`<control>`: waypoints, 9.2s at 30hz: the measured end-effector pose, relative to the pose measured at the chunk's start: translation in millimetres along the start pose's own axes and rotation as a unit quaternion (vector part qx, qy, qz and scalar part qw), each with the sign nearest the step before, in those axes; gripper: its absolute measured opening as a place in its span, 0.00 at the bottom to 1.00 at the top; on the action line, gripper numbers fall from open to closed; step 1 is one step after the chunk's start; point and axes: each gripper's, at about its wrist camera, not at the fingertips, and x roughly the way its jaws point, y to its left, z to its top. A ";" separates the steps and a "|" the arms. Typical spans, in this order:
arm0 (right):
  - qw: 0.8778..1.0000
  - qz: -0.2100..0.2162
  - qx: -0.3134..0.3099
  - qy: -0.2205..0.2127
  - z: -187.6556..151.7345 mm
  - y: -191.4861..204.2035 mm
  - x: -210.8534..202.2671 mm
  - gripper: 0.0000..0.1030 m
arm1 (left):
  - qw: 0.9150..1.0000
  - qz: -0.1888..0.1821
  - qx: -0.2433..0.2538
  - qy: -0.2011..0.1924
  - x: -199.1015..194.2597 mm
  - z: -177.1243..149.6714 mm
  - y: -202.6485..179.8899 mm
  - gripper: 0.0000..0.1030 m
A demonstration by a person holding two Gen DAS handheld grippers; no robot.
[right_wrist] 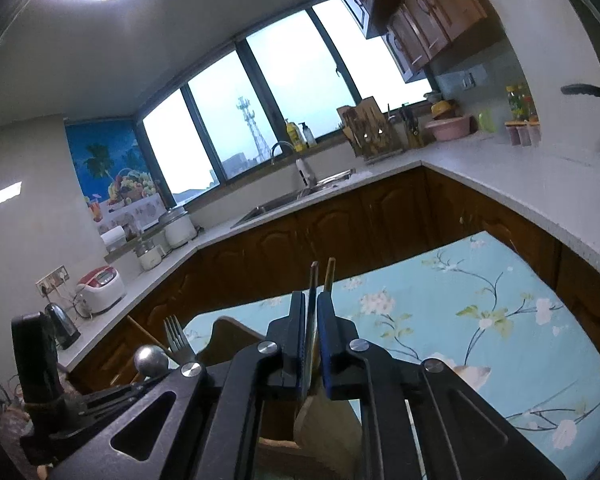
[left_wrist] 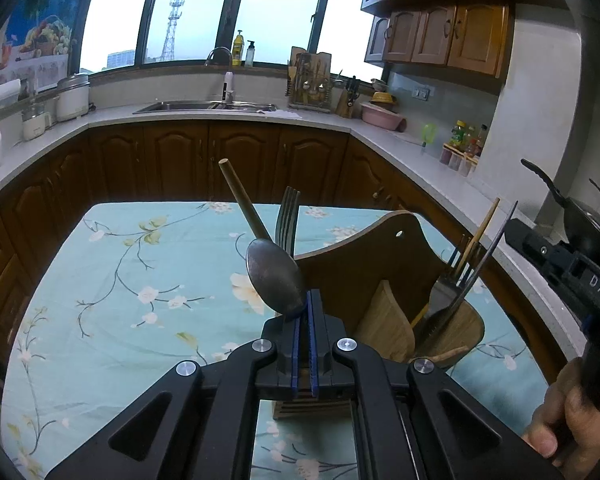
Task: Organize utensils
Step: 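Lower the spoon and chopstick into the holder and open both tools, then move both open tools back over the loose utensils, then grasp a metal chopstick with the left tool while the right tool grasps another, then lift both metal chopsticks and carry them above the wooden holder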
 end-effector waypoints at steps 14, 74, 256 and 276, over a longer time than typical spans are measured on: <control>1.000 -0.009 0.001 0.022 -6.8 0.4 2.1 0.32 | 1.000 -0.011 -0.012 -0.006 -8.4 -6.1 6.4 0.22; 0.994 -0.014 0.007 0.108 -93.6 20.0 -109.4 0.98 | 0.991 0.026 -0.121 0.042 -167.6 -118.5 45.7 0.79; 0.995 0.002 -0.074 -0.059 80.4 68.3 -88.2 0.03 | 0.978 -0.039 -0.071 -0.193 -162.6 -2.8 28.1 0.02; 0.998 -0.014 -0.059 -0.013 40.4 38.8 -27.4 0.03 | 0.987 -0.019 -0.073 -0.144 -58.3 -9.9 30.8 0.02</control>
